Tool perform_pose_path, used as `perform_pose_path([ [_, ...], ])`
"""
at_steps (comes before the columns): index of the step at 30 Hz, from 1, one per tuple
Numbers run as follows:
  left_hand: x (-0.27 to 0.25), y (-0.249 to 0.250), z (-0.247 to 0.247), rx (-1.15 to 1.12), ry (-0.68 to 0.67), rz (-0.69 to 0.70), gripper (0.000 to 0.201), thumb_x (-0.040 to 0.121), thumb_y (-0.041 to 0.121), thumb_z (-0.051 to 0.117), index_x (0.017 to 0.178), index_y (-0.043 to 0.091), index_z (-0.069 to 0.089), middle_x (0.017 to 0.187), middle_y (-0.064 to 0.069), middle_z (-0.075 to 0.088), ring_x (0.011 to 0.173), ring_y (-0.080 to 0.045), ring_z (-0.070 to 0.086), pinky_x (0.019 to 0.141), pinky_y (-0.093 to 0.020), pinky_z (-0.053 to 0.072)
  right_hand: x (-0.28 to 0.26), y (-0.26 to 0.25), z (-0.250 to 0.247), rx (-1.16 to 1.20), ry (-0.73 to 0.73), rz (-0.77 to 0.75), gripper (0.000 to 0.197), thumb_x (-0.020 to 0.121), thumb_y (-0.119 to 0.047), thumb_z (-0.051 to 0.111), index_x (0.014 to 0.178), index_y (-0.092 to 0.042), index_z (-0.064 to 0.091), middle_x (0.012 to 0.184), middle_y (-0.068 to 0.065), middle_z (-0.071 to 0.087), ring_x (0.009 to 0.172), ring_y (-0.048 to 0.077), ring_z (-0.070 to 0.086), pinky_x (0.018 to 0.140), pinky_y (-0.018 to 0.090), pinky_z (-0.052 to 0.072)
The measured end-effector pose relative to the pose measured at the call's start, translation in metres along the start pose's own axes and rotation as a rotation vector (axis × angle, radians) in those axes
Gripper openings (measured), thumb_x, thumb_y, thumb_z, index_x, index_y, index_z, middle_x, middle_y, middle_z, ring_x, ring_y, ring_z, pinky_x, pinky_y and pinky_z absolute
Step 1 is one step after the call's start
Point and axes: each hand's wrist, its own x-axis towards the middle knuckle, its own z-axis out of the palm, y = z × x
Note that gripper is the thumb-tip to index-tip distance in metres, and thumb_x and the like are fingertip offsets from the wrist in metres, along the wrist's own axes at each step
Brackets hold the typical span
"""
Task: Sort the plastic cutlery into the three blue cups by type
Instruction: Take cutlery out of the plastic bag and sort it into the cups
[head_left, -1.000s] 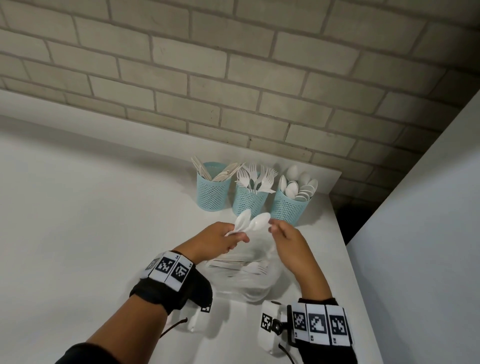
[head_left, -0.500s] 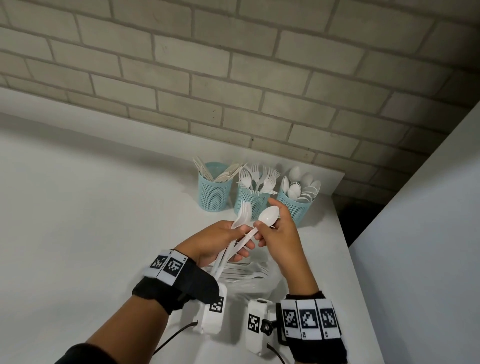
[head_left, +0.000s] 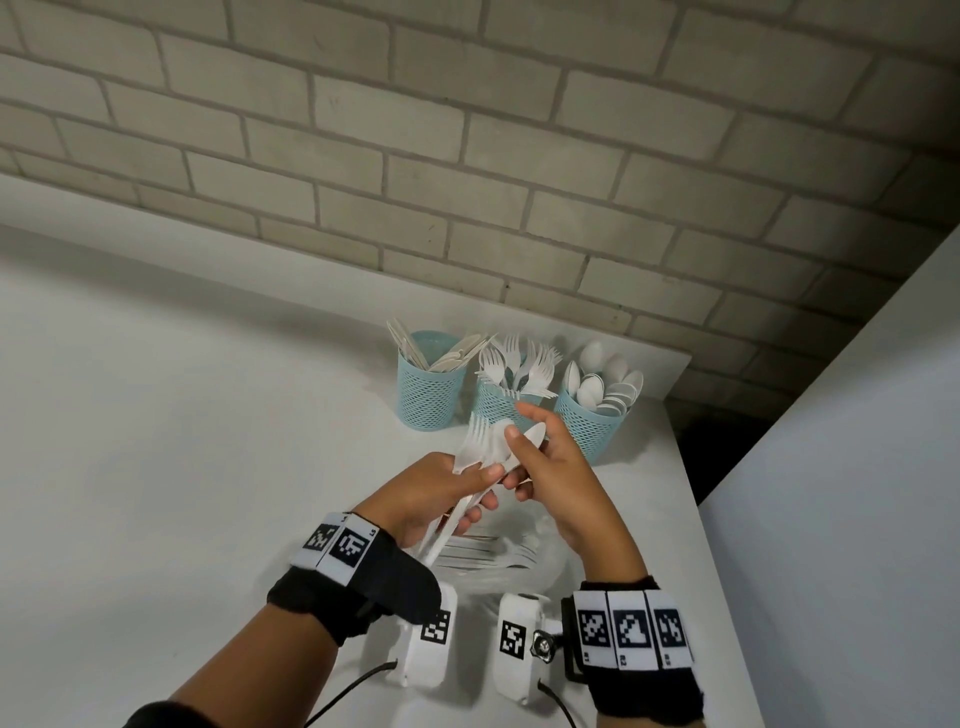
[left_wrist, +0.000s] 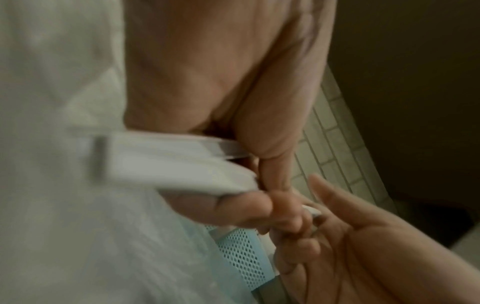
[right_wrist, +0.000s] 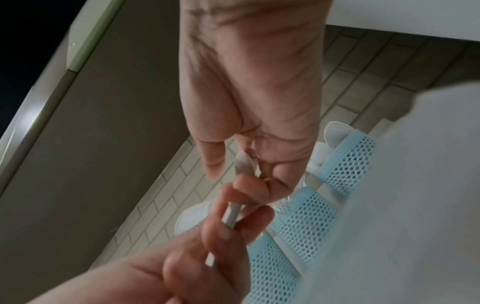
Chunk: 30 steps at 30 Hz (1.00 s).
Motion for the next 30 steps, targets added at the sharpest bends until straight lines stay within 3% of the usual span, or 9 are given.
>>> perform_pose_path([
  [4, 0.002, 0.002, 0.005, 0.110, -0.072, 0.026, 0.025, 0.098, 0.032, 0.045, 0.092, 0.014, 0.061, 0.069, 0.002, 0.047, 0.053, -0.006, 0.040, 0.050, -0.017, 0.034, 0.005, 0.000, 0.005, 0.014, 0.053, 0.026, 0.024, 0.095, -0.030, 0.051, 0.117, -0.023, 0.045, 0.073, 0.000, 0.055, 0.051, 0.005, 0.047, 0.047, 0.015, 0.041],
  [8, 0.002, 0.005, 0.007, 0.007, -0.128, 0.000, 0.023, 0.099, 0.028, 0.041, 0.098, 0.011, 0.057, 0.074, 0.002, 0.049, 0.059, -0.007, 0.042, 0.053, -0.017, 0.038, 0.011, 0.002, 0.006, -0.001, 0.106, 0.063, 0.018, 0.092, -0.027, 0.056, 0.104, -0.021, 0.044, 0.080, 0.001, 0.053, 0.055, 0.008, 0.046, 0.049, 0.021, 0.039],
  [11, 0.001, 0.008, 0.008, 0.040, -0.111, 0.012, 0.022, 0.100, 0.021, 0.041, 0.092, 0.010, 0.058, 0.073, 0.002, 0.052, 0.062, -0.008, 0.046, 0.055, -0.018, 0.039, 0.015, 0.001, 0.003, -0.112, 0.116, 0.079, 0.031, 0.089, -0.013, 0.055, 0.114, -0.018, 0.037, 0.080, 0.003, 0.053, 0.059, 0.011, 0.050, 0.052, 0.023, 0.042],
  [13, 0.000, 0.011, 0.011, 0.113, -0.109, 0.036, 0.024, 0.100, 0.018, 0.040, 0.087, 0.010, 0.059, 0.070, 0.004, 0.051, 0.060, -0.008, 0.043, 0.054, -0.018, 0.036, 0.018, -0.001, 0.000, -0.165, 0.102, 0.103, 0.037, 0.089, -0.013, 0.056, 0.119, -0.020, 0.035, 0.080, 0.003, 0.054, 0.061, 0.013, 0.053, 0.053, 0.023, 0.045],
  [17, 0.005, 0.022, 0.014, 0.197, -0.085, 0.069, 0.013, 0.099, 0.010, 0.041, 0.093, 0.009, 0.053, 0.076, 0.001, 0.048, 0.058, -0.006, 0.040, 0.050, -0.016, 0.032, 0.027, -0.011, -0.012, -0.046, 0.084, 0.133, 0.047, 0.083, -0.012, 0.068, 0.120, -0.021, 0.041, 0.079, 0.004, 0.060, 0.055, 0.012, 0.057, 0.049, 0.023, 0.047],
  [21, 0.009, 0.029, 0.017, 0.062, -0.065, 0.068, 0.014, 0.098, 0.012, 0.043, 0.107, 0.007, 0.053, 0.080, -0.002, 0.055, 0.062, -0.009, 0.048, 0.050, -0.015, 0.041, 0.033, -0.013, -0.016, -0.091, 0.183, 0.016, 0.044, 0.084, -0.009, 0.067, 0.121, -0.016, 0.045, 0.101, 0.006, 0.060, 0.077, 0.012, 0.057, 0.067, 0.021, 0.047],
  [24, 0.009, 0.031, 0.017, -0.096, -0.065, 0.021, 0.022, 0.098, 0.018, 0.046, 0.113, 0.007, 0.056, 0.089, -0.005, 0.064, 0.072, -0.014, 0.063, 0.062, -0.023, 0.055, 0.038, -0.009, -0.019, 0.032, 0.297, -0.057, 0.032, 0.090, -0.013, 0.060, 0.119, -0.017, 0.047, 0.114, 0.008, 0.059, 0.084, 0.009, 0.058, 0.069, 0.018, 0.047],
  [27, 0.009, 0.029, 0.021, -0.097, -0.142, -0.001, 0.032, 0.100, 0.025, 0.042, 0.120, 0.004, 0.055, 0.096, -0.007, 0.065, 0.082, -0.019, 0.065, 0.071, -0.031, 0.056, 0.036, -0.012, -0.013, 0.334, 0.358, -0.110, 0.023, 0.094, -0.007, 0.051, 0.112, -0.020, 0.045, 0.104, 0.006, 0.060, 0.074, 0.010, 0.062, 0.065, 0.021, 0.055],
  [30, 0.010, 0.027, 0.030, -0.055, -0.207, -0.024, 0.030, 0.101, 0.030, 0.036, 0.107, 0.009, 0.057, 0.093, -0.007, 0.066, 0.078, -0.017, 0.067, 0.071, -0.030, 0.056, 0.032, -0.015, -0.001, 0.380, 0.379, -0.278, 0.031, 0.095, 0.000, 0.046, 0.108, -0.028, 0.045, 0.102, 0.013, 0.061, 0.071, 0.007, 0.067, 0.068, 0.021, 0.057],
])
